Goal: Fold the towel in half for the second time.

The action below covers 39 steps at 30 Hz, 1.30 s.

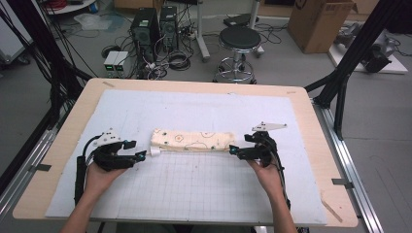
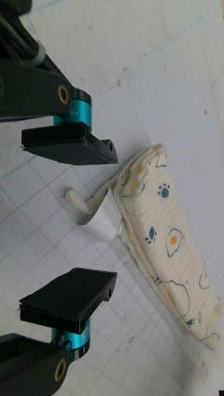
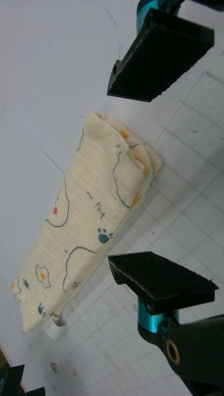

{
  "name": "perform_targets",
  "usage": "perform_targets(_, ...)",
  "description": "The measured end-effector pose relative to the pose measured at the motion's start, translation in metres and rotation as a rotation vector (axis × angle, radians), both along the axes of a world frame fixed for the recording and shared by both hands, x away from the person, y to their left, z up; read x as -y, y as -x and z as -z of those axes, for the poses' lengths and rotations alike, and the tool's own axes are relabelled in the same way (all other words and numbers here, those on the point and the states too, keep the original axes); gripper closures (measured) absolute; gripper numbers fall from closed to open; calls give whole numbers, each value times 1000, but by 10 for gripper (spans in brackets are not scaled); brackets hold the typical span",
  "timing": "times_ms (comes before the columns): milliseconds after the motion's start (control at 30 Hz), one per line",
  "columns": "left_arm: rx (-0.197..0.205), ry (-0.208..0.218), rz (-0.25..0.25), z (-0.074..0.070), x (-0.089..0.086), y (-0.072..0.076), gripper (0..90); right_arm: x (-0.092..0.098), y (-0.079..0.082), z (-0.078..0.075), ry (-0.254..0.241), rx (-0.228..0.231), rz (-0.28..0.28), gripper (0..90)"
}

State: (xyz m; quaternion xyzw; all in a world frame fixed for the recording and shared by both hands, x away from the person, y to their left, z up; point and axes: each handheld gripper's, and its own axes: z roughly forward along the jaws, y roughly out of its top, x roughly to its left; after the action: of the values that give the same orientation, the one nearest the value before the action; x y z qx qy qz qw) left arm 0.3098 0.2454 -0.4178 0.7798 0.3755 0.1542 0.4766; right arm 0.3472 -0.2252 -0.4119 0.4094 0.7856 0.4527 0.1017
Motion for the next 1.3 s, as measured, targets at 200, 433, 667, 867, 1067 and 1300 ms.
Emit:
perform_targets(200, 7, -1, 12, -1, 1, 8, 357, 2, 7, 1, 6, 12, -1, 146)
perform_targets(433, 16, -9, 10, -1, -1, 17, 341, 7, 16, 4, 9, 8, -1, 125)
perform_targets(667, 23, -9, 3, -1, -3, 24, 321, 8, 27, 6, 18, 31, -9, 125)
perform_targets(867, 31, -5, -4, 0, -4, 28, 319, 13, 34, 10, 11, 28, 1, 125)
perform_targets(1067, 37, -11, 0, -1, -4, 32, 313, 16, 38, 11, 18, 27, 8, 125)
perform_targets(1300, 37, -10, -7, 0, -7, 35, 307, 16, 43, 13, 23, 34, -1, 125)
